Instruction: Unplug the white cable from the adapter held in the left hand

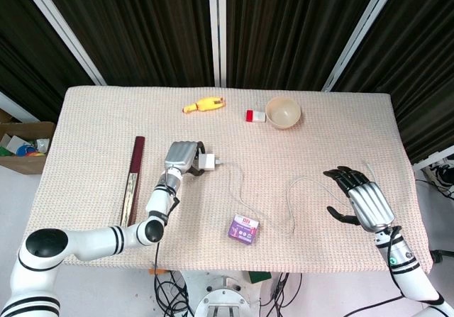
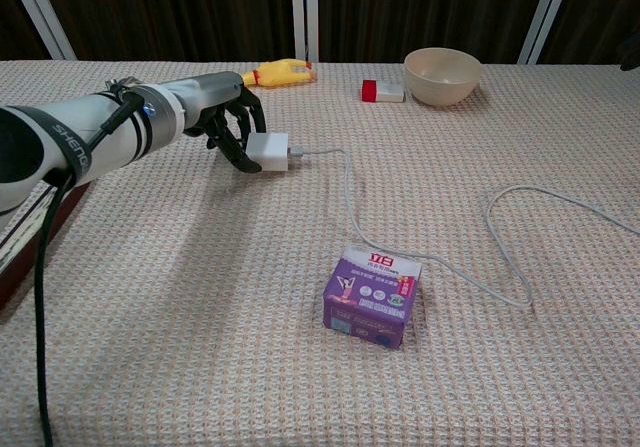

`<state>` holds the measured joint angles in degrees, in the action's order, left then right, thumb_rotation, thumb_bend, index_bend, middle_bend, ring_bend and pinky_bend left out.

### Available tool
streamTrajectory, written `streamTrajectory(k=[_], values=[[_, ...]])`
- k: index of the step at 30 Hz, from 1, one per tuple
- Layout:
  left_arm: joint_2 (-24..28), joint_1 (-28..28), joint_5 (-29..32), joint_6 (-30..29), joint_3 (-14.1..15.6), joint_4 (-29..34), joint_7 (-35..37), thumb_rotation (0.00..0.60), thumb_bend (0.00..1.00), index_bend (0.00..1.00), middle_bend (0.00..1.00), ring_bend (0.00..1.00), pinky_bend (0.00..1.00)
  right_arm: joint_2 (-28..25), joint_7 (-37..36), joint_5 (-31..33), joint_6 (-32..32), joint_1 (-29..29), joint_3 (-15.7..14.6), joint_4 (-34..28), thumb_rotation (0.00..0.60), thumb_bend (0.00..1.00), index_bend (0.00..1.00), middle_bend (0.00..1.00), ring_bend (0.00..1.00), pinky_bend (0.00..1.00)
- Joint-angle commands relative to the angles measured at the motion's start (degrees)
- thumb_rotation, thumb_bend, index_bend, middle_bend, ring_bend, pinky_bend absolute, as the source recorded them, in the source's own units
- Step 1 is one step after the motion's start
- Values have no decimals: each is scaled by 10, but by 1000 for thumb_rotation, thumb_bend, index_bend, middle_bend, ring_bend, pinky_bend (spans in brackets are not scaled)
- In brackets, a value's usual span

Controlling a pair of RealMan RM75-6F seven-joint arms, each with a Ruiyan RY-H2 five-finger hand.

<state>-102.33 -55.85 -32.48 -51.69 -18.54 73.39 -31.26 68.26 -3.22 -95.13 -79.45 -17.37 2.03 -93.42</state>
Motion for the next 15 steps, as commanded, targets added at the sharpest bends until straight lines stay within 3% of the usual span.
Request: streamTrajectory(k=[1,7,15], values=[[34,10,-27,-30,5,68,-3,600,369,565,539,747,990,8,31,14,-6,-10,26,-44,600,233,268,297,230,381],[74,12,-53,-90,6,174,-36,600,367,566,540,747,989,29,137,84,64,-63,78,-129,600,215,313,326,268,440],[85,0,-26,-136,-9,238,-71,600,367,567,540,747,990,129,301,278,119,-148,153,-168,600,214,386,363,276,461]])
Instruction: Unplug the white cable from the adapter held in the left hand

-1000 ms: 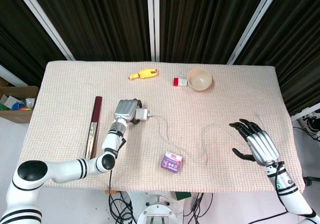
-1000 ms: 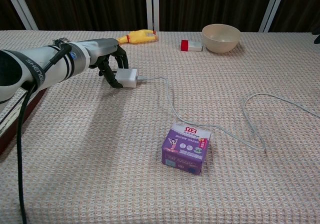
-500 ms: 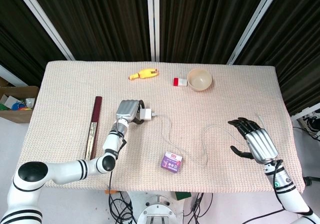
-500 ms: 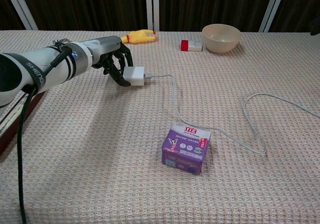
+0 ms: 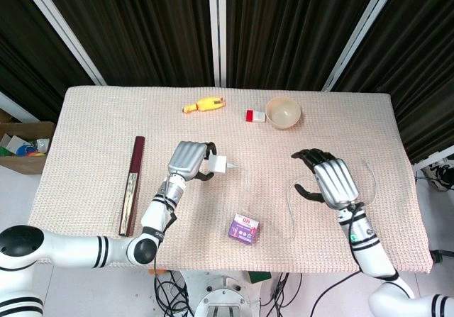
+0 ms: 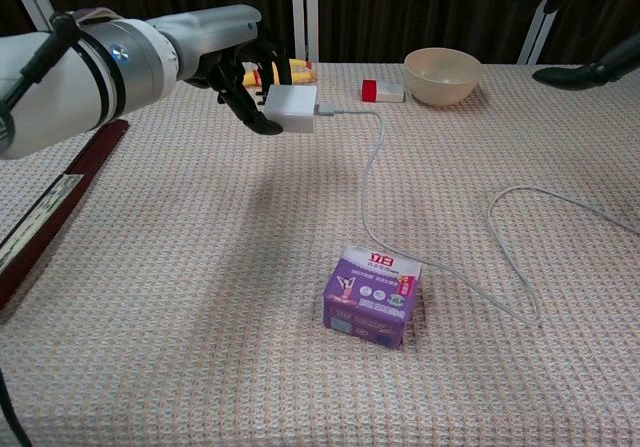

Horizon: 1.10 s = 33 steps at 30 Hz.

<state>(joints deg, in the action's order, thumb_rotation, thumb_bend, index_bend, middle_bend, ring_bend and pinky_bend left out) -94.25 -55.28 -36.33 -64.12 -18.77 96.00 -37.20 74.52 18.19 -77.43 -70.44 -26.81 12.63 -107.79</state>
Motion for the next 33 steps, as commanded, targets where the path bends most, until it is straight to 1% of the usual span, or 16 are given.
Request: streamTrajectory(k=[1,4,9,13,17,21,33], values=[[4,-8,16,-16,-8,15,-16,600,367,567,540,747,990,81,99,119,27,-62,53,-23,600,214,405,371,281,464],[4,-14,27,-30,-12,23,-27,600,367,567,539,748,990,127,134,174,17,-88,68,-15,600,214,442,388,292,474],[0,-20,45,-40,-20,27,-29,600,367,567,539,748,990,185,184,234,-4,-125,87,16,600,230,480,400,305,486],[-4,-25,53,-42,-22,26,-32,600,367,567,539,749,990,217,212,274,-11,-153,101,39,600,294,510,406,309,493],[-4,-28,57,-48,-21,30,-35,600,367,567,539,749,990,232,234,307,-12,-176,109,58,600,303,518,407,312,494],[-4,-31,59,-52,-21,30,-37,600,367,567,539,748,989,240,238,325,-10,-190,111,77,600,304,519,407,312,495],[-6,-42,67,-52,-25,26,-37,600,366,567,538,749,990,265,227,343,-9,-218,110,113,600,317,539,420,315,496]])
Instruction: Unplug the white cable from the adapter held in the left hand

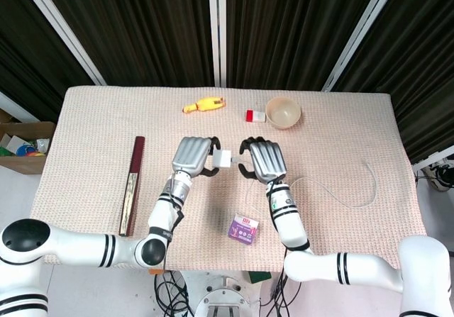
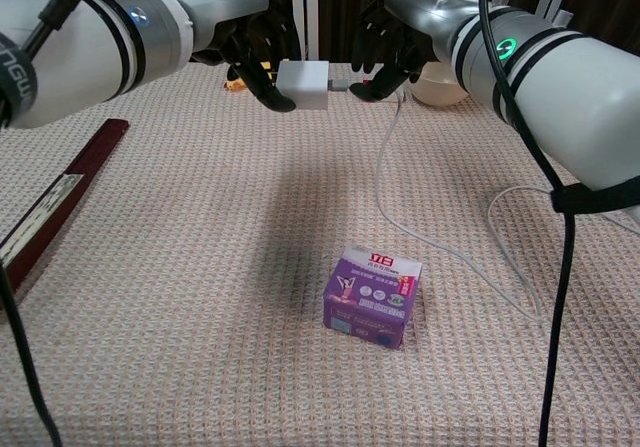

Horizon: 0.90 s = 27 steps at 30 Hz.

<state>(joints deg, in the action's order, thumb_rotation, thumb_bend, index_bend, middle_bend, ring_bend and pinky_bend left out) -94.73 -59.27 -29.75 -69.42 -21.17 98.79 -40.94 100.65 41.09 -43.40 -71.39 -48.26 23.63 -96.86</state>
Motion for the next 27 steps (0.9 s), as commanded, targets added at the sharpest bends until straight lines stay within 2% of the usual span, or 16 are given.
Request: streamTrajectory(k=[1,27], values=[[-2,-3,1,0,0,-3,0,600,366,567,538,749,990,5,-2,5,0,-5,0,6,600,317,542,421,316,496],[-8,-22,2,-13,8,1,-23,600,372,567,536,748,990,9,-13,28,-2,-26,-8,13,600,332,584,434,325,497]])
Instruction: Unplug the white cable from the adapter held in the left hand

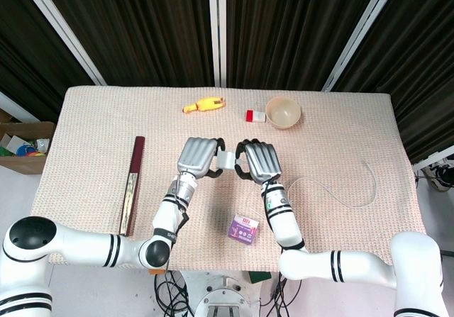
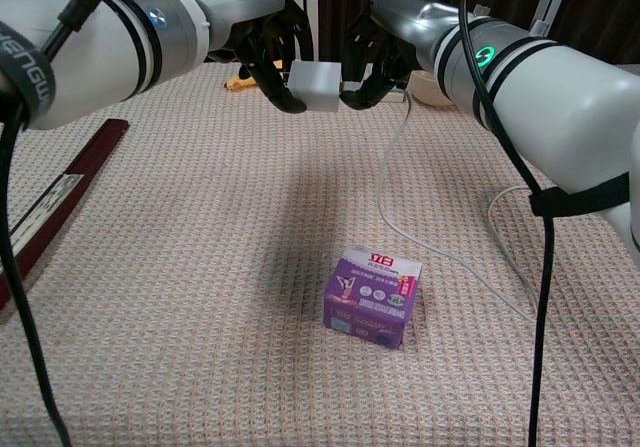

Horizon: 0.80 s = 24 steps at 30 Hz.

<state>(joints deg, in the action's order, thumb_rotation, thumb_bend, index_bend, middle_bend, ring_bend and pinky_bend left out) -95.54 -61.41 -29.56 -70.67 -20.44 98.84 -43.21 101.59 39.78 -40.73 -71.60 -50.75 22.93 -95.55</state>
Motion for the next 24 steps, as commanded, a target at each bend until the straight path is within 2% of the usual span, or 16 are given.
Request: streamTrajectory(k=[1,5,10,24], values=[[0,-1,0,0,1,0,-1,600,372,567,536,748,990,-1,0,2,0,-1,-1,0,600,335,585,434,325,497],[-1,-1,1,1,1,-1,1,600,372,567,536,748,990,1,0,5,-2,-4,-1,3,600,374,608,438,328,497],[-2,-1,-1,1,3,-5,1,600,372,567,536,747,990,3,0,7,-4,-6,-3,6,600,472,657,445,333,497],[8,20,-10,10,16,-24,28,600,373,566,536,745,989,-19,-3,-1,-12,6,-20,-8,600,487,699,449,340,498]])
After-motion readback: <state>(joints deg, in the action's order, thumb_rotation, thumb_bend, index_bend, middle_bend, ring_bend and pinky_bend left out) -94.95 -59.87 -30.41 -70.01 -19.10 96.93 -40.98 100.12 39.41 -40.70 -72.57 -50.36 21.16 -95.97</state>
